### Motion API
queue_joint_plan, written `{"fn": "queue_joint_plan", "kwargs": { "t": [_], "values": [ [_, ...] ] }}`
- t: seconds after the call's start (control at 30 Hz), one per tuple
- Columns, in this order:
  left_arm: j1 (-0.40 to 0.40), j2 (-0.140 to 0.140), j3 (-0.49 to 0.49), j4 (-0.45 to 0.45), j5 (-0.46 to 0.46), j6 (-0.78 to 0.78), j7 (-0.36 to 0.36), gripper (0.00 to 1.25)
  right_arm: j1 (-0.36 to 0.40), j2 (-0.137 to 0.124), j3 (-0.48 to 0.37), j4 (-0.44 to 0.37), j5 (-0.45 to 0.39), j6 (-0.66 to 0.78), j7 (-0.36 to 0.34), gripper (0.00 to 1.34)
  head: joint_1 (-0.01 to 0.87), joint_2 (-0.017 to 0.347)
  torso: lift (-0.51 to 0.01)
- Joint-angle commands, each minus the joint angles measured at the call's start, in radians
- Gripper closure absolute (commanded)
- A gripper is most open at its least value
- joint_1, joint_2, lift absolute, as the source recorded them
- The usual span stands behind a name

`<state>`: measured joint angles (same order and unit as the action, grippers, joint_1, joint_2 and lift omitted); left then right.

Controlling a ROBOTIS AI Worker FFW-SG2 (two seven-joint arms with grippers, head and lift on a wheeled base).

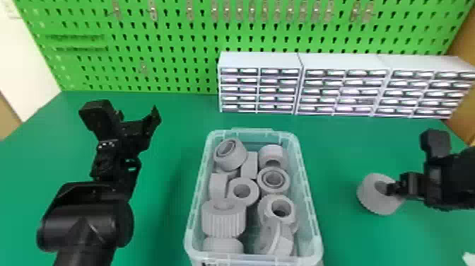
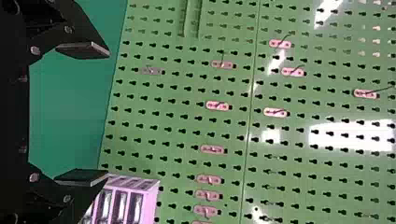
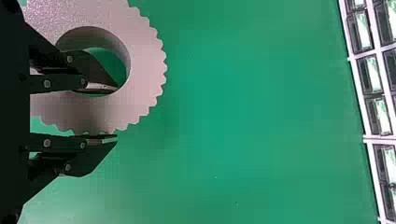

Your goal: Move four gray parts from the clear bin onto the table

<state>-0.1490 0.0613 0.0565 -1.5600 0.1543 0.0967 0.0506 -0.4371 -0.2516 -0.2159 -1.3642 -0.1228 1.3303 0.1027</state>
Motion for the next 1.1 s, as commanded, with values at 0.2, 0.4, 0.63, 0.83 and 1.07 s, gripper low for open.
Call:
{"fn": "queue_joint_plan", "kwargs": {
  "t": [0.2,0.4,0.63,0.83,1.07],
  "values": [
    [0.005,0.000,0.003,-0.002,0.014,-0.014,0.000,0.35,0.014,0.003,0.003,-0.001,0.005,-0.008,0.000,0.93,0.693,0.072,-0.052],
    [0.005,0.000,0.003,-0.002,0.014,-0.015,0.000,0.35,0.021,-0.001,0.009,-0.003,0.002,-0.008,0.000,0.93,0.693,0.072,-0.052],
    [0.006,0.000,0.003,-0.002,0.014,-0.015,0.000,0.35,0.026,0.000,0.012,-0.003,0.009,-0.008,0.000,0.93,0.693,0.072,-0.052],
    [0.006,0.000,0.008,-0.003,0.019,-0.015,0.000,0.35,0.028,-0.005,0.018,-0.003,0.009,-0.005,0.000,0.93,0.693,0.072,-0.052],
    [0.005,0.000,0.009,-0.003,0.019,-0.017,0.000,0.35,0.034,-0.001,0.021,-0.003,0.022,-0.006,0.000,0.91,0.693,0.072,-0.052]
  ]
}}
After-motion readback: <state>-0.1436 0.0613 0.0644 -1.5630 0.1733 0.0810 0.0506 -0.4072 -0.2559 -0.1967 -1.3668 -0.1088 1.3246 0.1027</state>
